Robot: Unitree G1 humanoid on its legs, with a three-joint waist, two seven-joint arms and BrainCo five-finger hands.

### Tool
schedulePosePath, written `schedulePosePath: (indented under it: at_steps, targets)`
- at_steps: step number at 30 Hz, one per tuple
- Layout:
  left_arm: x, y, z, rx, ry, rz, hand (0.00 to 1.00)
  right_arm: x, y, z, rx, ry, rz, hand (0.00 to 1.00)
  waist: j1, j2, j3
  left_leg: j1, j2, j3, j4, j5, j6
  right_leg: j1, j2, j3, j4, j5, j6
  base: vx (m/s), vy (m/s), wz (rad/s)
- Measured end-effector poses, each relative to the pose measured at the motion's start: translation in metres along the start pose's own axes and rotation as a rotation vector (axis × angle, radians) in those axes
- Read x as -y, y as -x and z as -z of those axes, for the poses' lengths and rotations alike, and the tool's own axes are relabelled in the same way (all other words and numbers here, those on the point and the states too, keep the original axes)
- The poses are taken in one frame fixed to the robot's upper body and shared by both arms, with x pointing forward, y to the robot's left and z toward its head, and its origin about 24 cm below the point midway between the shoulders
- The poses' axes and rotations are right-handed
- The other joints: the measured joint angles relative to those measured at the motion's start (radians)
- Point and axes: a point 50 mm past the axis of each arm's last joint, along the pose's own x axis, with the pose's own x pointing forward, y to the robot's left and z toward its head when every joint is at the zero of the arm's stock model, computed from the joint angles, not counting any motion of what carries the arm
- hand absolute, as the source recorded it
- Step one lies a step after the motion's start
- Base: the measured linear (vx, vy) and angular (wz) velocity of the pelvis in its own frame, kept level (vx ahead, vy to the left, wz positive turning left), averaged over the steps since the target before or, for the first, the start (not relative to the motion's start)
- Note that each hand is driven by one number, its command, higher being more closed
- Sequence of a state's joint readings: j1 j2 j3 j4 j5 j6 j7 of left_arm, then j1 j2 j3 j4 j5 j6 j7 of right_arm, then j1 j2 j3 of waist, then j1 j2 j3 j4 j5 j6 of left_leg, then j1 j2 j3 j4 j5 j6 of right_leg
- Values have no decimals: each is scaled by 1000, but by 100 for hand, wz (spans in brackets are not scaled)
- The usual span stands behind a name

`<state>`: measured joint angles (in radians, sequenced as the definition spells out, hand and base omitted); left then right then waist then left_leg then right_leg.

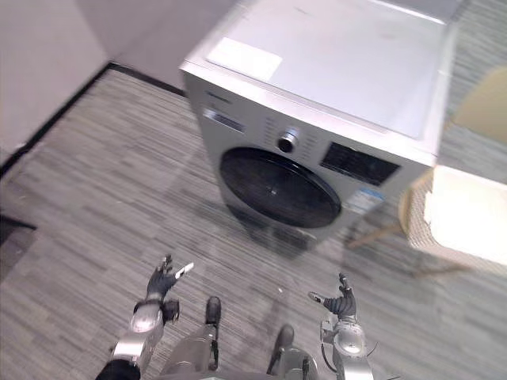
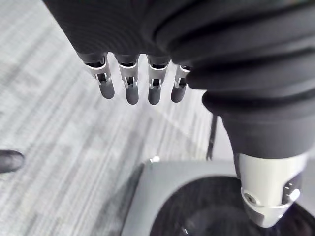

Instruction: Pick up the laundry basket with both hands and put the clothes into the washing machine.

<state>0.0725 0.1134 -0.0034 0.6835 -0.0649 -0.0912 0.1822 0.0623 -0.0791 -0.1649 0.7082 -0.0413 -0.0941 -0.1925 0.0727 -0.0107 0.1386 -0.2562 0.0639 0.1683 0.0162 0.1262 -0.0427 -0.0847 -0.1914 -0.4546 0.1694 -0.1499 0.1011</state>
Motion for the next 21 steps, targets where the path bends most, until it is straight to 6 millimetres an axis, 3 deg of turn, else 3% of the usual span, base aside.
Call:
schedulePosePath:
  at_steps: [2, 5, 8, 9, 10, 11, 12, 13, 14, 15, 17, 19, 21]
  targets:
    - [-1, 3, 20, -86, 14, -13, 0, 0, -5, 8, -74, -5, 11, 0, 0, 9, -7, -16, 9, 119, 49, -43, 63, 20, -14, -37, 7, -12, 14, -18, 129, 54]
    - [-9, 12, 44, -178, 43, -59, 0, -4, -7, 12, -119, -5, 4, 0, 0, -6, -16, -15, -24, 114, 65, -73, 84, 47, -39, -55, 0, -22, 30, 73, 103, 34]
    - [-22, 20, 59, -232, 64, -112, 0, -6, 0, 29, -196, -38, 19, 0, 0, -42, -20, -17, -51, 152, 227, -221, 104, 128, -117, -123, 41, -57, 58, 190, 155, 55]
    - [-24, 24, 65, -255, 77, -124, 0, -1, 3, 35, -214, -27, 25, 0, -1, -30, -18, -14, -48, 134, 297, -277, 107, 121, -152, -105, 210, -70, 31, 223, 145, 70]
    - [-24, 26, 68, -264, 80, -128, 0, -1, 4, 38, -219, -25, 26, 0, -4, -22, -24, -1, -49, 116, 305, -292, 111, 90, -172, -73, 319, -55, -19, 144, 97, 85]
    - [-26, 27, 69, -266, 78, -132, 0, -3, 7, 42, -233, -22, 19, 0, -11, -17, -33, 32, -57, 72, 302, -306, 122, -6, -184, 46, 527, 48, -130, 322, 155, 97]
    - [-26, 24, 65, -251, 80, -131, 0, -8, 9, 44, -237, -21, 2, 0, -20, 0, -30, 52, -50, 13, 297, -315, 135, -91, -144, 161, 662, -12, -66, 355, 132, 101]
    - [-28, 22, 63, -245, 82, -138, 0, -12, 9, 42, -234, -25, -8, 0, -28, -6, -32, 58, -51, -12, 295, -318, 138, -128, -111, 197, 692, -51, -50, 434, 107, 107]
    - [-31, 21, 61, -239, 88, -159, 0, -19, 8, 38, -222, -27, -27, 0, -34, -22, -29, 77, -66, -60, 280, -318, 144, -200, -43, 257, 706, -102, -61, 270, 33, 90]
    - [-30, 20, 59, -233, 90, -161, 0, -21, 8, 37, -216, -23, -35, 0, -36, -31, -29, 90, -77, -81, 269, -318, 145, -232, -15, 283, 690, -115, -61, 337, 13, 125]
    - [-18, 14, 50, -214, 115, -135, 0, -19, 6, 31, -188, -24, -30, 0, -61, -34, -26, 123, -130, -209, 262, -324, 146, -336, 81, 405, 550, -120, -41, 351, -36, 172]
    - [-4, 12, 46, -207, 142, -110, 0, -14, 6, 29, -173, -23, -21, 0, -81, -28, -21, 160, -173, -318, 277, -345, 144, -371, 121, 529, 434, -101, -15, 428, -146, 216]
    - [2, 13, 46, -209, 154, -100, 0, -13, 5, 26, -160, -22, -19, 0, -84, -26, -18, 190, -203, -412, 321, -395, 126, -373, 125, 609, 360, -60, -7, 397, -214, 193]
